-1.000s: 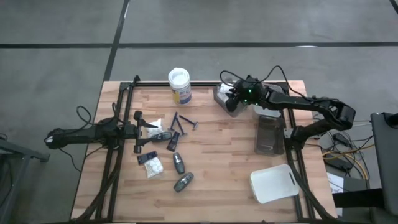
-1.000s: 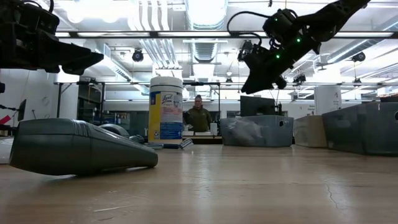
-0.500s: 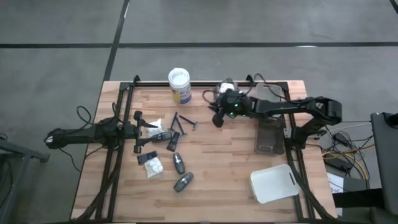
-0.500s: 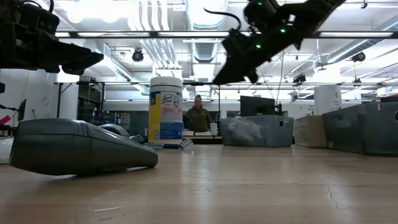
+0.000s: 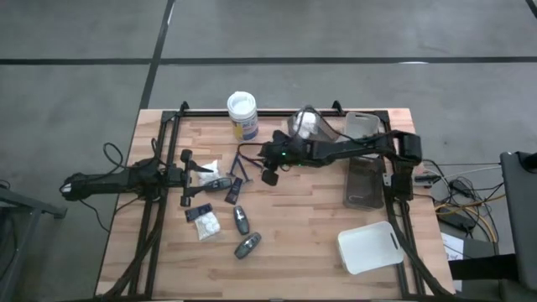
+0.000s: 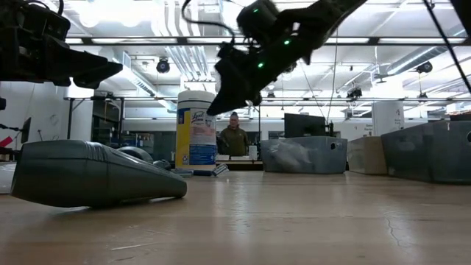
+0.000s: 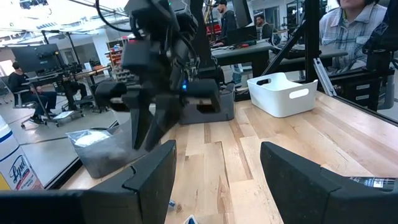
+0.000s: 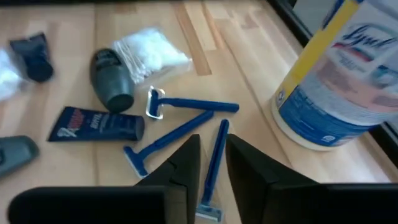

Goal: Pick & Place Travel size toiletries
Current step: Put the right blue razor into the gray bin

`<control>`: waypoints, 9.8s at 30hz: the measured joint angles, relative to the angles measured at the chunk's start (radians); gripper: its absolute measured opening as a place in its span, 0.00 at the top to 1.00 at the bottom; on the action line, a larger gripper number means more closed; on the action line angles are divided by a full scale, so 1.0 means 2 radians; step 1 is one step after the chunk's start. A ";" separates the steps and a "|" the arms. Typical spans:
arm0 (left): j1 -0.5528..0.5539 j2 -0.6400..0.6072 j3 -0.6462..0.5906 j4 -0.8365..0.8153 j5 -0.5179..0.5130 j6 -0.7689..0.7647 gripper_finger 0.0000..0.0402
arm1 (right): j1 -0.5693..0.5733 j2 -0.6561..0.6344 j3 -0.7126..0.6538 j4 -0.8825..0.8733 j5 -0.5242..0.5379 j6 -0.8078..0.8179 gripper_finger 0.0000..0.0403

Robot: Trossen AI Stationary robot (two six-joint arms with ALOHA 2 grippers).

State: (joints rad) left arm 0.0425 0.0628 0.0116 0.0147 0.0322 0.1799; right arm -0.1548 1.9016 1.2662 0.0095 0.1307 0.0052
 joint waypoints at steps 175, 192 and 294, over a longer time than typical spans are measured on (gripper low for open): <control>0.000 0.001 0.000 0.002 0.000 0.000 0.41 | -0.315 -0.565 -0.404 -0.204 0.105 0.066 0.88; 0.000 0.001 0.000 0.002 0.000 0.000 0.41 | -0.314 -0.527 -0.430 -0.181 0.105 0.224 0.86; 0.000 0.001 0.000 0.002 0.000 0.000 0.41 | -0.042 -0.163 -0.170 -0.053 0.010 0.090 0.89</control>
State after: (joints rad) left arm 0.0425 0.0643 0.0113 0.0177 0.0322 0.1799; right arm -0.2380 1.5761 0.9253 -0.0957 0.1507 0.1853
